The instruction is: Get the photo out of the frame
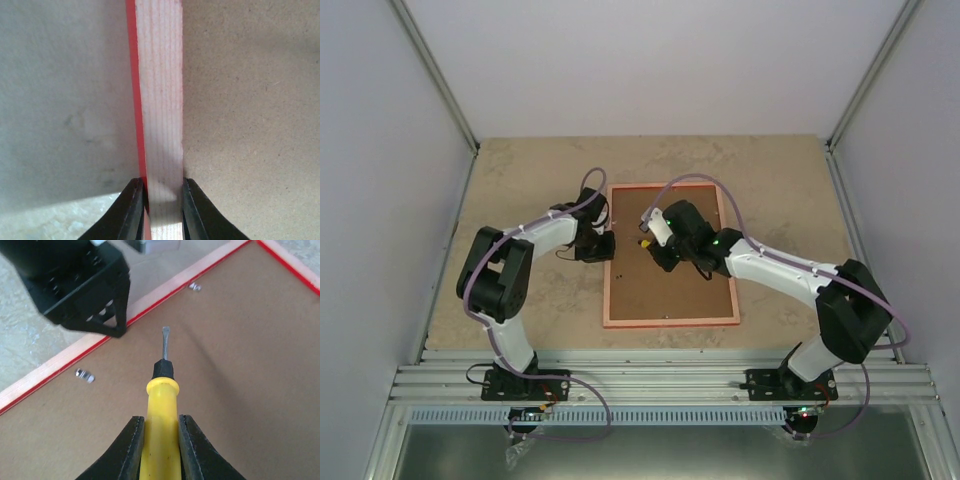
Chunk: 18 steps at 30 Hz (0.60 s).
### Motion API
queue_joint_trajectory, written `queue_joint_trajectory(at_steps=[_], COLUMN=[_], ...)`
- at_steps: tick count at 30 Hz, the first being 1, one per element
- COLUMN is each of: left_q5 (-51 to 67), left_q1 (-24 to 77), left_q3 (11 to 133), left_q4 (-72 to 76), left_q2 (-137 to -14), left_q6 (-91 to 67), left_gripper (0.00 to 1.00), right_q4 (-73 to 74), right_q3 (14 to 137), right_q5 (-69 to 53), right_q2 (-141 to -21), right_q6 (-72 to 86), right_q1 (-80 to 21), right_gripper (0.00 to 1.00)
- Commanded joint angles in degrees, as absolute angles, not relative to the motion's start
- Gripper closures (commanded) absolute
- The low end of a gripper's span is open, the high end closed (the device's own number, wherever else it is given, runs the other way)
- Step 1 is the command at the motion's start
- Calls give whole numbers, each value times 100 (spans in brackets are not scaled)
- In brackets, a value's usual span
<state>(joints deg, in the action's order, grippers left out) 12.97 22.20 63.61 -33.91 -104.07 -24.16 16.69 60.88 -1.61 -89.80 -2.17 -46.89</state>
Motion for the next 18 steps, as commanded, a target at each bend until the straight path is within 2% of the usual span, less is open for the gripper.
queue_joint_trajectory(at_steps=[1,4,12,18], left_q5=[1621,1606,1302,1236], left_q1=[2399,2399,2263,2014], left_q3=[6069,6029,6246,6546], left_q4=[-3630,-3680,-3683,-3645], left_q2=[-10278,-10179,-9963,-10204], left_q6=[-2320,-2307,-2424,-2367], left_gripper=[81,80,61,53], right_q4=[1187,1059,786,702], right_q3=[6101,6215,6508,6778], right_q5=[-62,-139,-252,-311], right_q2=[-9121,-9319,-9821,-10151], right_q6=[-18,-18,146,156], right_q1=[-4587,-4557,-4351,-4248], right_gripper=[100,99,100,100])
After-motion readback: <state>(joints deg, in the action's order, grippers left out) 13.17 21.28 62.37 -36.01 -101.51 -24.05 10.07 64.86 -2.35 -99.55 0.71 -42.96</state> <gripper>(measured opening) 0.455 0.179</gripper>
